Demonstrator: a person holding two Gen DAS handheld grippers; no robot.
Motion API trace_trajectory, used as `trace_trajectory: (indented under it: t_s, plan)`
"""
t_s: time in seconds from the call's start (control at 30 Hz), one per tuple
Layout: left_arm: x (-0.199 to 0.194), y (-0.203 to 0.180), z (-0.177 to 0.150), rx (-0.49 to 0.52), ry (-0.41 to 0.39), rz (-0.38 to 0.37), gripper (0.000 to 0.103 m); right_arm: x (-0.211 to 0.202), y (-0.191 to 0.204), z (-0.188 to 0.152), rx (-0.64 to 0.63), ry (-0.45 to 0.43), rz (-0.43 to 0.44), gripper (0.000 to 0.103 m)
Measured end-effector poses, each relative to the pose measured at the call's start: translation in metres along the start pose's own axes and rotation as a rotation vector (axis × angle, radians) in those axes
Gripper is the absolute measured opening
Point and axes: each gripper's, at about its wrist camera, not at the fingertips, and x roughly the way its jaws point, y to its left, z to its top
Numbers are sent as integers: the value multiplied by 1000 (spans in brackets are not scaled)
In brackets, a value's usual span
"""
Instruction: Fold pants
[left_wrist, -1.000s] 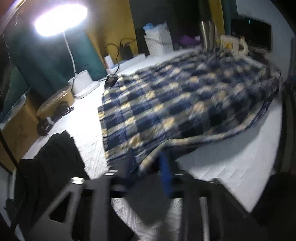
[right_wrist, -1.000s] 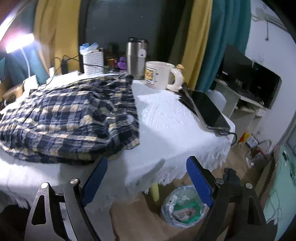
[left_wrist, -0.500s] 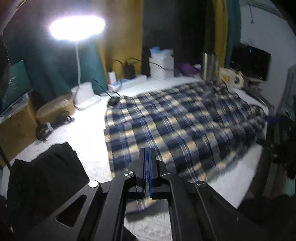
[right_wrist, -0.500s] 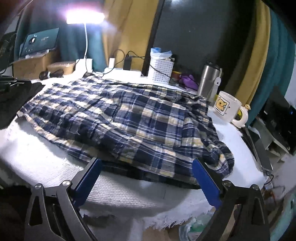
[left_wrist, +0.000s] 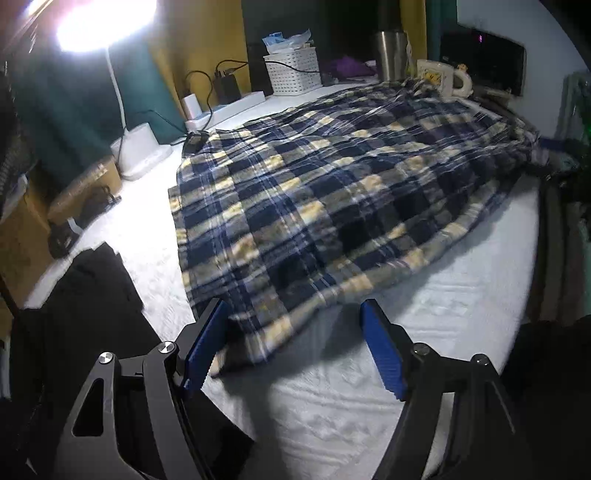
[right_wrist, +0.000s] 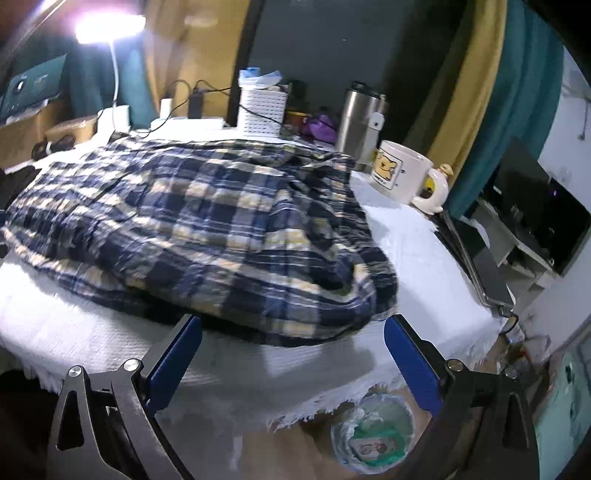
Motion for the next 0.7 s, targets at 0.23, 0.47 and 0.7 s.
trace_trajectory:
  t_s: [0.23,0.47,0.7]
  plan:
    - [2,5,14,-34,-39,9,2,2,-10,-4,22,3,-8,99]
    - [-46,22,38,-169,-212,-55,2,-13,25,9,-24,-69,84,100]
    - [-64,26,53,-190,-263,-82,1,-13,93,29,-143,-159,199,103]
